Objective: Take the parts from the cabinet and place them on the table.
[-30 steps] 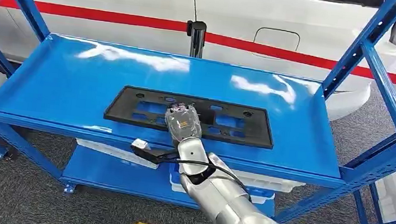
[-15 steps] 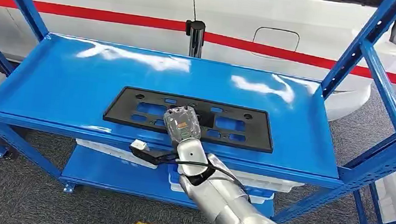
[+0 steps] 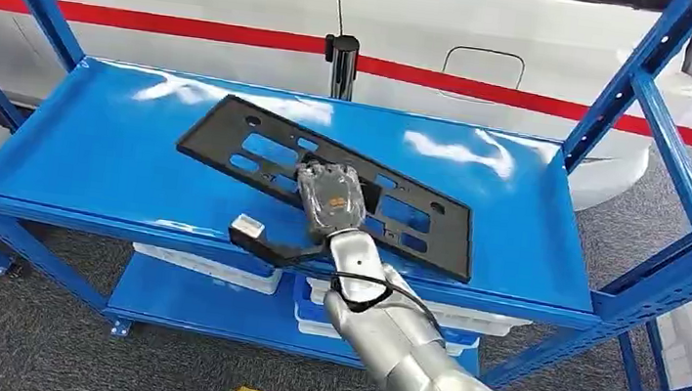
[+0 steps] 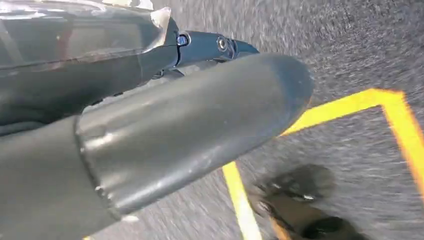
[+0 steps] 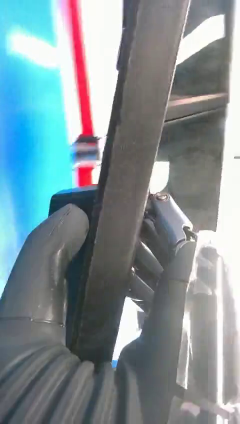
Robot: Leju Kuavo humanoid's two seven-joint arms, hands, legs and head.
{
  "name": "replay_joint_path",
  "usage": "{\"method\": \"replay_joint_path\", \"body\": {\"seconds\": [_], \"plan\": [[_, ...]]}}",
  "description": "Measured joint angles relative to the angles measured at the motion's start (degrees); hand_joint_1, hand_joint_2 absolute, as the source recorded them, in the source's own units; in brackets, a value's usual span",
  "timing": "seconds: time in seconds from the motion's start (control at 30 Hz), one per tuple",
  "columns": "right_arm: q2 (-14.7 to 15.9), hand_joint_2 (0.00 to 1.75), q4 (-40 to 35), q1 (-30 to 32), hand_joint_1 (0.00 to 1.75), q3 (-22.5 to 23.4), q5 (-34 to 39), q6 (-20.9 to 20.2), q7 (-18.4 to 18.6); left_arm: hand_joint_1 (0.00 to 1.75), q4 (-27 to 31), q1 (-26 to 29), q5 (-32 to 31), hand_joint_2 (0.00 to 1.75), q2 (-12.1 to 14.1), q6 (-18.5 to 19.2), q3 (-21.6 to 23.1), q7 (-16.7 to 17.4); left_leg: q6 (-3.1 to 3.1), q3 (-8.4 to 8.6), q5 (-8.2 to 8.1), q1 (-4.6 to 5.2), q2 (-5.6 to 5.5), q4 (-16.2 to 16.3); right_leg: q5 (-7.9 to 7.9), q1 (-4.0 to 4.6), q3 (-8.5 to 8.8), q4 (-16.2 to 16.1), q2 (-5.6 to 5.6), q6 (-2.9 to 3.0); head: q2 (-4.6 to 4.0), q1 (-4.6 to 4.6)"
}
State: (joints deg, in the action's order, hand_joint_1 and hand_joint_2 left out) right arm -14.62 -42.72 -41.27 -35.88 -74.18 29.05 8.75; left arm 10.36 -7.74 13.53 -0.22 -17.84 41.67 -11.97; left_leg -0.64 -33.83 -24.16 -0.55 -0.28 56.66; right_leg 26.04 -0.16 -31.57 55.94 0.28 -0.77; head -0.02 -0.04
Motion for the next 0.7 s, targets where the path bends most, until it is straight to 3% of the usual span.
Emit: {"method": "replay_joint_path", "body": {"seconds": [0.07, 0.17, 0.2, 0.3, 0.4, 0.5, 0.7], "plan": [[0.22, 1.75, -4.79, 0.13, 1.75, 2.61, 12.22, 0.71, -8.88, 0.00, -0.02, -0.28, -0.59, 0.00, 0.00, -1.00, 2.70, 0.89, 0.00, 0.00, -0.01, 0.00, 0.01, 0.00, 0.00, 0.00, 0.01, 0.00, 0.00, 0.00, 0.00, 0.00], [0.26, 1.75, -10.10, 0.47, 1.75, 5.05, 19.81, 0.37, -13.36, 0.00, -0.04, -0.41, -0.51, 0.00, 0.00, -1.44, 3.29, 0.96, 0.01, 0.02, -0.02, 0.00, 0.02, 0.00, 0.00, 0.00, 0.00, 0.00, 0.01, 0.00, 0.00, 0.00], [0.37, 1.75, -11.45, 0.77, 1.75, 5.50, 20.50, 0.10, -13.66, 0.00, -0.04, -0.42, -0.51, 1.75, 0.00, -1.44, 3.58, 0.96, 0.01, 0.02, -0.01, -0.01, 0.02, 0.00, 0.00, 0.00, 0.01, 0.00, 0.01, 0.00, 0.00, 0.00], [0.57, 1.75, -13.98, 1.71, 1.75, 6.25, 25.77, -1.94, -16.12, 0.00, -0.04, -0.41, -0.20, 1.75, 0.02, -1.40, 4.10, 0.52, 0.01, 0.01, -0.01, -0.01, 0.02, 0.00, 0.00, 0.00, 0.00, 0.00, 0.01, 0.00, 0.00, -0.02], [1.31, 1.75, -21.50, 3.44, 1.75, 7.05, 44.82, -7.82, -22.64, 0.00, -0.05, -0.18, 1.87, 1.75, 0.15, -0.55, 4.01, -0.98, 0.01, 0.00, -0.01, -0.01, 0.02, 0.00, 0.00, 0.01, -0.01, 0.00, 0.01, 0.00, 0.00, -0.02], [2.34, 1.75, -29.07, 4.73, 1.75, 7.25, 56.01, -11.09, -25.78, 0.00, -0.09, 0.33, 3.97, 1.75, 0.26, -0.02, 3.33, -2.12, 0.01, -0.01, -0.02, -0.01, 0.01, 0.00, 0.01, 0.00, -0.03, 0.00, 0.01, 0.00, 0.00, 0.00], [5.02, 1.75, -44.37, 7.98, 1.75, 7.56, 62.61, -11.00, -28.37, 0.00, -0.15, 1.39, 6.84, 1.75, 0.31, -1.35, 1.15, -3.06, 0.01, -0.18, -0.02, 0.00, -0.03, 0.00, 0.02, 0.00, -0.17, -0.01, -0.05, -0.02, 0.00, 0.00]]}}
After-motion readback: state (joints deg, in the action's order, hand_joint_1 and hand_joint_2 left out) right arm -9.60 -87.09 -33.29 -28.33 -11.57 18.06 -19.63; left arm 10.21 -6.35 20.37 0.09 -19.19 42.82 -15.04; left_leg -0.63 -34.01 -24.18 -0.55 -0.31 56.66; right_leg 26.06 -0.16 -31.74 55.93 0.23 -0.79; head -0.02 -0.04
